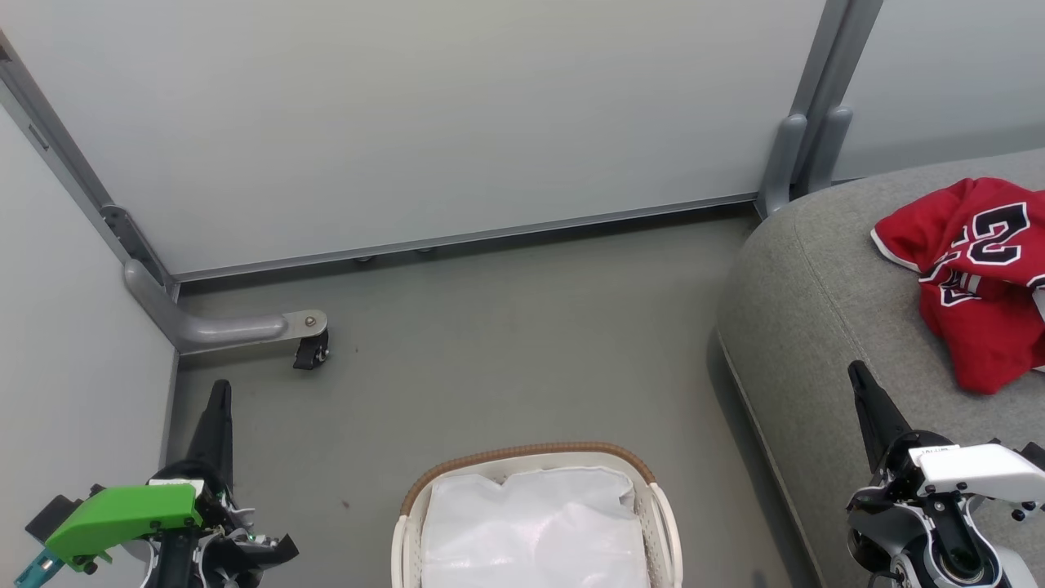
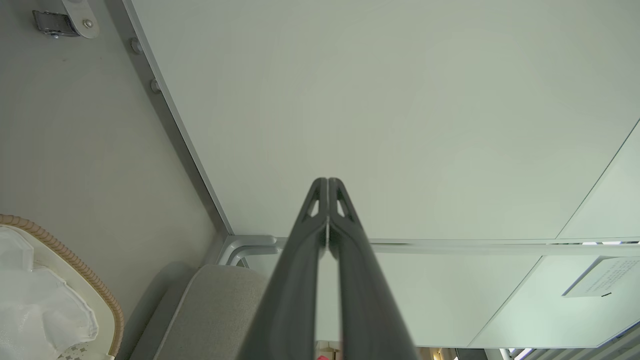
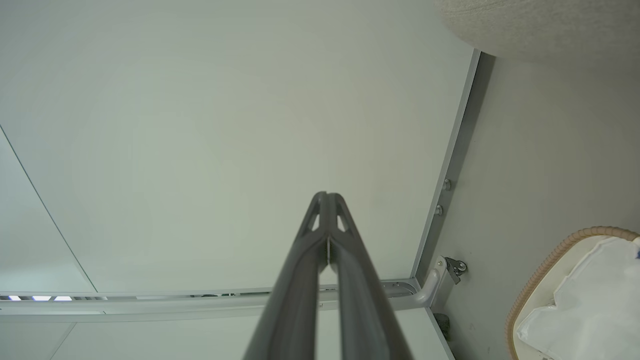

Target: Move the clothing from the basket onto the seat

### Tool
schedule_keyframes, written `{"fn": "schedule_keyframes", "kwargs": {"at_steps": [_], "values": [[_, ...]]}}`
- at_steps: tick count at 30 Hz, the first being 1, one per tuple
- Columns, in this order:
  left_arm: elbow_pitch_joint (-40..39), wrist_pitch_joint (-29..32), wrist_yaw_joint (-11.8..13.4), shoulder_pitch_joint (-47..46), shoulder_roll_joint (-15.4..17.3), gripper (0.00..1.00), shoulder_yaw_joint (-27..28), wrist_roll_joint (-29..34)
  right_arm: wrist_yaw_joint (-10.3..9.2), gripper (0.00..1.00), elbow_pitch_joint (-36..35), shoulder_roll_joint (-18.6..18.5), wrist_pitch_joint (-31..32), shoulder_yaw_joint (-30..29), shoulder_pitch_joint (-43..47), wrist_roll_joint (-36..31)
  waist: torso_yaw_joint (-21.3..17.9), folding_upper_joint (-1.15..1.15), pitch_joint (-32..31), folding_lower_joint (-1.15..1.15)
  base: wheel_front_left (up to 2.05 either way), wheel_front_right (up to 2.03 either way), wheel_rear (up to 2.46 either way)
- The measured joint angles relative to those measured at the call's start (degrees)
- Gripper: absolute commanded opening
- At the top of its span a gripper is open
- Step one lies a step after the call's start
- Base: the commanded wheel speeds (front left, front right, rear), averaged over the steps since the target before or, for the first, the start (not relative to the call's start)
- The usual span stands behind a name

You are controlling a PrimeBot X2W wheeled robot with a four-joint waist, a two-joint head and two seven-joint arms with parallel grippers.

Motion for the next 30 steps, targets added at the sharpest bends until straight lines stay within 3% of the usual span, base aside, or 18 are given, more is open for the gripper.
{"fn": "schedule_keyframes", "kwargs": {"at_steps": [30], "values": [[-0.01,0.00,0.00,0.00,0.00,0.00,-0.01,0.00,0.00,0.00,0.00,-0.01,0.00,0.00,0.01,0.00,0.00,0.00,0.00,0.00,0.00,0.00,0.00]]}}
